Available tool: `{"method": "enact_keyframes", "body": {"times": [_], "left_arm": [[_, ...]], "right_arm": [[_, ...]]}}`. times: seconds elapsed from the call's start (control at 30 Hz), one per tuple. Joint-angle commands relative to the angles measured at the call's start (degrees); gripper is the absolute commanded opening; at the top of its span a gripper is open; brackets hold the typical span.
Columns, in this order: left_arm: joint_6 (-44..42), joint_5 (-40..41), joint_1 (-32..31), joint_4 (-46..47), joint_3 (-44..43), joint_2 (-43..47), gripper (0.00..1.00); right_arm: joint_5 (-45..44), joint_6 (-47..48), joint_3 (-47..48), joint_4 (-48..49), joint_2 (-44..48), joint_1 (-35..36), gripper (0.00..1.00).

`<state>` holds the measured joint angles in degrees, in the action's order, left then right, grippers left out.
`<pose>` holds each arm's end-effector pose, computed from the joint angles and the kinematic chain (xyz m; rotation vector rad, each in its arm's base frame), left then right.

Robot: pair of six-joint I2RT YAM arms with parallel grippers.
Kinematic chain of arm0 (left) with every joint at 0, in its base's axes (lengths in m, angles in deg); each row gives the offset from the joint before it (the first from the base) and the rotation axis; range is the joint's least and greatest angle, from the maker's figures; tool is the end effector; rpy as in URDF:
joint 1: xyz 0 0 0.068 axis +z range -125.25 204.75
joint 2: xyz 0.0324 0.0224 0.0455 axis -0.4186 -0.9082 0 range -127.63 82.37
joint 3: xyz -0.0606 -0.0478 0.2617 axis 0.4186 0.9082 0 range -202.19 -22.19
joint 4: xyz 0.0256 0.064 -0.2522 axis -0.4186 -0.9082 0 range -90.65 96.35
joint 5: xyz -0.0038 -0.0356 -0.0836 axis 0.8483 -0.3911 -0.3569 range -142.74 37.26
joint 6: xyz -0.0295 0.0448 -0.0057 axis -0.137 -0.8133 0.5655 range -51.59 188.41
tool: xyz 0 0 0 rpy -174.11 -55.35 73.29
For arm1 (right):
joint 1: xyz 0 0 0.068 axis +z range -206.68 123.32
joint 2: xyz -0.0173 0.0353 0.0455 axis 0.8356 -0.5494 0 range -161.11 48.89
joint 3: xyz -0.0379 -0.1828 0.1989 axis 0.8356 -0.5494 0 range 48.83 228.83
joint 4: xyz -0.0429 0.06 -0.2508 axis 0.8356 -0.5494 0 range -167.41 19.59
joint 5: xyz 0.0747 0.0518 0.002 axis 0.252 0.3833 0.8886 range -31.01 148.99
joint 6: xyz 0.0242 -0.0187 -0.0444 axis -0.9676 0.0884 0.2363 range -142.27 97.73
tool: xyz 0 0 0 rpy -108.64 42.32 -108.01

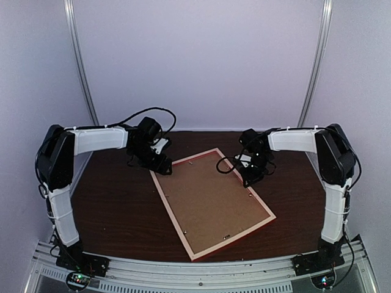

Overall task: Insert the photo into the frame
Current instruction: Rotate the photo frame at the center of the board.

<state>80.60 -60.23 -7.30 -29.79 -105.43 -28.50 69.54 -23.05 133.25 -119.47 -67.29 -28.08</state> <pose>0.3428 -0.2200 0.2017 0.5132 2.6892 -0.4059 0.3426 0.1941 0.1649 -0.7466 2.9217 0.3308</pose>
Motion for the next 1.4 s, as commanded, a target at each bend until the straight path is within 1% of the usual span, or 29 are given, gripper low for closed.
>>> {"method": "enact_keyframes", "body": {"times": [0.0, 0.1, 0.23, 0.33, 0.43, 0.63, 0.73, 0.93, 1.03, 1.1, 1.27, 1.37], "left_arm": [[-6.52, 1.91, 1.9, -1.79, -5.64, -4.14, 0.86], [-8.78, 2.73, 3.1, -2.22, -9.76, -8.23, 0.88], [-12.38, 2.42, 3.74, -4.06, -16.35, -13.52, 0.88], [-14.97, 2.25, 3.75, -6.14, -21.16, -17.51, 0.87], [-16.48, 2.86, 3.75, -8.09, -25.01, -20.72, 0.83], [-17.65, 2.35, 3.75, -9.4, -28.52, -24.46, 0.72], [-17.13, 0.7, 3.8, -9.39, -29.33, -25.26, 0.63], [-14.68, 0.44, 3.84, -9.13, -29.35, -25.89, 0.44], [-13.06, 2.12, 3.84, -9.17, -28.41, -25.53, 0.34], [-10.81, 2.98, 3.88, -8.37, -26.68, -24.61, 0.29], [-5.33, 4.89, 4.45, -4.58, -18.97, -20.69, 0.2], [-2.1, 6.21, 4.49, -2.47, -13.53, -17.64, 0.17]], "right_arm": [[-0.92, 3.64, 1.78, -1.38, 0.21, -1.98, 0.27], [1.87, 2.1, 1.09, -0.27, 1.67, -2.53, 0.4], [4.88, -0.1, -1.29, 1.81, 4.46, -2.71, 0.48], [6.18, -2.22, -3.53, 2.93, 6.58, -2.67, 0.5], [6.52, -3.57, -5.37, 3.29, 8.42, -2.7, 0.5], [7.46, -5.16, -9.38, 3.69, 11.84, -2.7, 0.47], [7.23, -5.81, -11.55, 4.01, 13.56, -2.73, 0.46], [6.63, -7.24, -15.17, 4.65, 17.03, -2.68, 0.45], [6.03, -8.31, -16.24, 4.74, 18.38, -2.8, 0.45], [5.16, -9.33, -16.6, 4.32, 19.31, -2.76, 0.45], [3.14, -12.14, -17.08, 2.92, 21.86, -3.1, 0.5], [1.95, -13.77, -17.43, 2.12, 23.39, -3.33, 0.52]]}}
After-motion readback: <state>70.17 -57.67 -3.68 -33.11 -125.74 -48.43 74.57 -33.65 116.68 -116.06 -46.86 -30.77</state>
